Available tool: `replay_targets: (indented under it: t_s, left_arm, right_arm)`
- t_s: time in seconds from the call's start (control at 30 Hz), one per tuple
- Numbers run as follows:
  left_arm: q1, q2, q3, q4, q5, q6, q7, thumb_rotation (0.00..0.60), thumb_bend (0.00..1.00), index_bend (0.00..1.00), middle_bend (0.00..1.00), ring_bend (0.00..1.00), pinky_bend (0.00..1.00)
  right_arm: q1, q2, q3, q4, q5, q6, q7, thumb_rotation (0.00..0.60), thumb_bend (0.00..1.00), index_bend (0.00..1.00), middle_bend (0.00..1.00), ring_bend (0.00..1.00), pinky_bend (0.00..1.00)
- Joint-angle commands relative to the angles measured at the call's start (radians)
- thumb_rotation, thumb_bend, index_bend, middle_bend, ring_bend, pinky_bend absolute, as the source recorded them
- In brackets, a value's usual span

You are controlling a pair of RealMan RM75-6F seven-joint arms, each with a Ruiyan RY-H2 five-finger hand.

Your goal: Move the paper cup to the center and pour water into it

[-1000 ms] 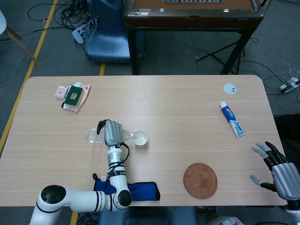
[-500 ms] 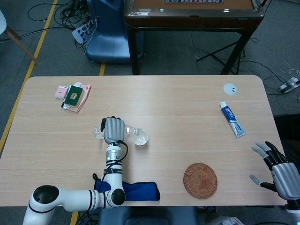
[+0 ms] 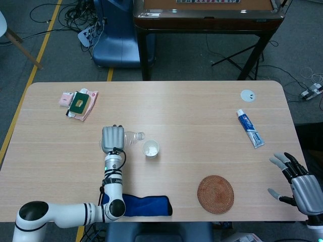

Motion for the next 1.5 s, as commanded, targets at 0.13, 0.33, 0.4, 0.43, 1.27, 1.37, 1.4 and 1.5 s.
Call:
replay_targets:
  t_s: [0.13, 0.33, 0.4, 0.43, 1.27, 1.37, 1.4, 1.5]
  left_arm:
    - [0.05, 0.055, -0.021, -0.055, 0.017, -0.013, -0.129, 0.6, 0.05, 0.68, 0.73, 0.55, 0.68]
    - [0.105, 0.105, -0.028, -0.11, 0.021, -0.044, -0.264, 0.6, 0.05, 0.68, 0.73, 0.55, 0.68]
    - [0.121, 0.118, -0.025, -0.119, 0.027, -0.052, -0.303, 0.6, 0.05, 0.68, 0.73, 0.55, 0.68]
    - [0.131, 0.125, -0.024, -0.123, 0.033, -0.057, -0.332, 0.6, 0.05, 0.68, 0.73, 0.55, 0.68]
    - [0.278, 0.16, -0.045, -0.101, 0.049, -0.136, -0.787, 0.6, 0.05, 0.68, 0.73, 0.55, 0.66]
    - [0.29, 0.162, -0.058, -0.102, 0.032, -0.145, -0.823, 0.6, 0.05, 0.68, 0.73, 0.55, 0.61]
    - [0.292, 0.162, -0.06, -0.101, 0.031, -0.148, -0.833, 0.6, 0.05, 0.68, 0.73, 0.55, 0.59]
    - [0.3, 0.163, -0.064, -0.097, 0.034, -0.154, -0.865, 0.6, 0.05, 0.67, 0.73, 0.55, 0.55]
  right_arm:
    - [0.003, -0.001, -0.001, -0.001, 0.0, -0.007, -0.005, 0.6, 0.0, 0.21, 0.15, 0.06, 0.29]
    - [0.006, -0.005, -0.001, -0.003, 0.001, -0.015, -0.015, 0.6, 0.0, 0.21, 0.15, 0.06, 0.29]
    - [0.007, -0.006, -0.002, -0.003, -0.001, -0.016, -0.017, 0.6, 0.0, 0.21, 0.15, 0.06, 0.29]
    - [0.007, -0.007, -0.002, -0.003, -0.001, -0.016, -0.019, 0.6, 0.0, 0.21, 0.15, 0.06, 0.29]
    - [0.016, -0.019, -0.001, 0.006, 0.006, -0.031, -0.025, 0.6, 0.0, 0.21, 0.15, 0.06, 0.29]
    - [0.016, -0.017, 0.0, 0.005, 0.008, -0.031, -0.021, 0.6, 0.0, 0.21, 0.15, 0.06, 0.29]
    - [0.016, -0.016, 0.0, 0.005, 0.009, -0.031, -0.021, 0.6, 0.0, 0.21, 0.15, 0.06, 0.29]
    - [0.016, -0.016, 0.0, 0.005, 0.009, -0.03, -0.02, 0.6, 0.0, 0.21, 0.15, 0.06, 0.29]
